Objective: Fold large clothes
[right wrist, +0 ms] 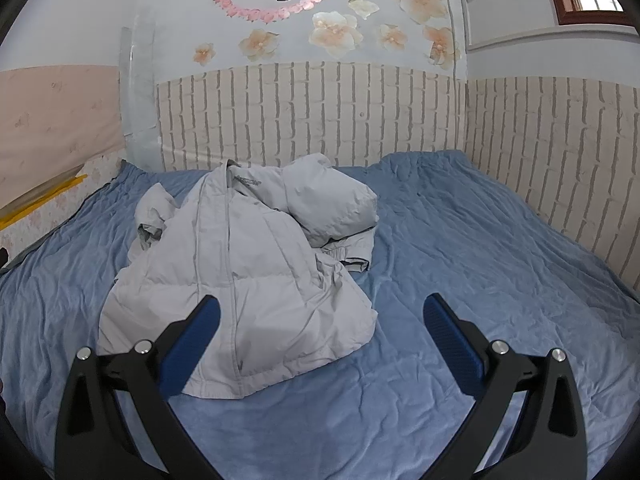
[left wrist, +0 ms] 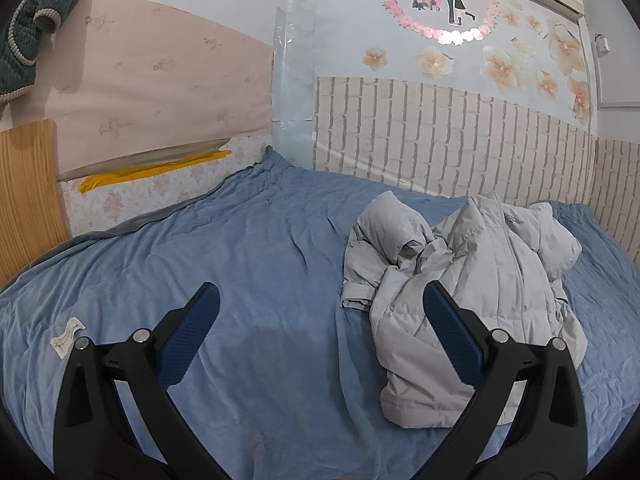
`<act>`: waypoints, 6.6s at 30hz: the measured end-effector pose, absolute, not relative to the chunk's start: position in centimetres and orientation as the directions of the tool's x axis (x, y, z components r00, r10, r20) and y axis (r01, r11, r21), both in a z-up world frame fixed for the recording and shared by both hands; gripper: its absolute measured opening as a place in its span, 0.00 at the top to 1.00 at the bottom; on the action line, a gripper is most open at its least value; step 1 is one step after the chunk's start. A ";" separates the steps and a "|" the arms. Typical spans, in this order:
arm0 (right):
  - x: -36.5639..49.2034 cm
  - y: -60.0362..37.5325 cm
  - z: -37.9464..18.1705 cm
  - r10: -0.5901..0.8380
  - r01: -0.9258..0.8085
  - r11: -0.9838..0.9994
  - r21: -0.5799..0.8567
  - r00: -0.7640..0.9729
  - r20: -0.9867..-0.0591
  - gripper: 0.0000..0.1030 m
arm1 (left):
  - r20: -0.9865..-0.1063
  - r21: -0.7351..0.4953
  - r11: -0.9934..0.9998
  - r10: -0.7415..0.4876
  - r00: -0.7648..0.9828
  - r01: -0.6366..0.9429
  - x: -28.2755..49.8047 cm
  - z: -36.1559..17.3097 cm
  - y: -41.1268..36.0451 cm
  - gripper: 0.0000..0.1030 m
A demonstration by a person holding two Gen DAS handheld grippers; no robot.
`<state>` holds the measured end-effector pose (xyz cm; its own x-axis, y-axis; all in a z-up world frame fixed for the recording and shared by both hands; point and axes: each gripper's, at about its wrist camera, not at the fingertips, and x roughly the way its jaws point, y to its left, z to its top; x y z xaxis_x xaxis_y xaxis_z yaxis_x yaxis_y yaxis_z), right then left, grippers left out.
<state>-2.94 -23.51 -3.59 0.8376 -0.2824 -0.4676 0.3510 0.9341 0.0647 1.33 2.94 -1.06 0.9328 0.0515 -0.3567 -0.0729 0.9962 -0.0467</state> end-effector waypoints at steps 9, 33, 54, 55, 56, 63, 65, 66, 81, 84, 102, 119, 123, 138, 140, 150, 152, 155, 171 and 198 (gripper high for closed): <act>-2.9 -23.6 -3.6 -0.284 0.352 0.934 0.065 0.838 -0.465 0.02 | -0.357 -0.046 0.996 0.053 0.932 -0.074 1.3 -1.0 2.9 0.03; -2.8 -23.7 -3.7 -0.271 0.345 0.936 0.077 0.841 -0.468 0.02 | -0.360 -0.022 0.998 0.049 0.932 -0.061 1.5 -1.3 2.3 0.03; -3.4 -23.8 -4.1 -0.272 0.349 0.932 0.095 0.850 -0.451 0.02 | -0.354 -0.029 0.998 0.041 0.935 -0.055 1.2 -1.2 2.3 0.03; -3.5 -23.9 -4.1 -0.273 0.348 0.932 0.096 0.853 -0.446 0.02 | -0.351 -0.032 0.998 0.041 0.936 -0.055 1.2 -1.2 2.2 0.03; -3.5 -23.9 -4.1 -0.275 0.349 0.932 0.094 0.853 -0.444 0.02 | -0.350 -0.029 0.998 0.042 0.936 -0.055 1.2 -1.3 2.3 0.03; -3.8 -23.6 -4.0 -0.280 0.348 0.934 0.080 0.853 -0.441 0.02 | -0.358 -0.032 0.998 0.040 0.933 -0.055 1.2 -1.3 2.5 0.03; -3.8 -23.5 -3.8 -0.281 0.347 0.935 0.074 0.852 -0.442 0.02 | -0.360 -0.039 0.998 0.037 0.932 -0.055 1.4 -1.3 2.6 0.03; -3.8 -23.5 -3.9 -0.282 0.347 0.935 0.072 0.851 -0.444 0.02 | -0.362 -0.041 0.998 0.034 0.932 -0.052 1.4 -1.3 2.5 0.03; -3.6 -23.5 -3.8 -0.283 0.347 0.936 0.064 0.845 -0.453 0.02 | -0.366 -0.040 0.998 0.027 0.930 -0.045 1.6 -1.5 2.2 0.03; -3.5 -23.4 -3.8 -0.281 0.345 0.936 0.062 0.845 -0.455 0.02 | -0.369 -0.042 0.998 0.027 0.929 -0.046 1.7 -1.6 2.2 0.03; -1.4 -26.3 -4.6 -0.303 0.395 0.916 0.072 0.799 -0.519 0.02 | -0.441 0.008 0.995 0.093 0.893 -0.099 6.2 -2.5 2.1 0.03; 10.4 -37.0 -9.3 -0.351 0.470 0.882 0.009 0.672 -0.652 0.02 | -0.608 0.133 0.990 0.121 0.784 -0.050 23.3 -8.0 -0.5 0.03; 14.9 -39.4 -12.2 -0.322 0.468 0.884 0.025 0.645 -0.693 0.02 | -0.650 0.111 0.993 0.108 0.752 -0.047 27.6 -10.2 -1.2 0.03; 31.4 -44.4 -22.8 -0.143 0.431 0.893 0.131 0.546 -0.826 0.02 | -0.839 0.030 1.000 0.027 0.544 -0.004 41.4 -20.0 -4.0 0.07; 32.6 -44.2 -23.6 -0.087 0.402 0.902 0.157 0.526 -0.846 0.11 | -0.850 0.020 1.000 0.014 0.526 0.005 42.5 -20.8 -4.3 0.09; 29.6 -44.0 -20.1 -0.060 0.365 0.910 0.196 0.584 -0.810 0.80 | -0.841 -0.078 0.997 -0.059 0.538 -0.013 43.1 -19.1 -3.1 0.82; 26.8 -44.8 -18.1 -0.133 0.394 0.908 0.145 0.597 -0.791 0.81 | -0.826 -0.054 0.998 -0.023 0.564 -0.039 42.3 -17.7 -1.8 0.85; 21.1 -47.9 -15.0 -0.265 0.500 0.861 0.096 0.601 -0.754 0.81 | -0.787 0.006 0.992 0.082 0.612 -0.125 40.7 -14.9 1.2 0.87; 7.8 -49.0 -5.9 -0.510 0.651 0.759 -0.021 0.574 -0.641 0.05 | -0.657 0.047 0.906 0.345 0.671 -0.420 30.0 -7.6 9.7 0.03; 15.0 -31.5 -22.0 0.065 0.148 0.972 0.185 0.583 -0.810 0.84 | -0.833 -0.033 0.976 -0.146 0.534 0.216 20.5 -25.6 -13.1 0.62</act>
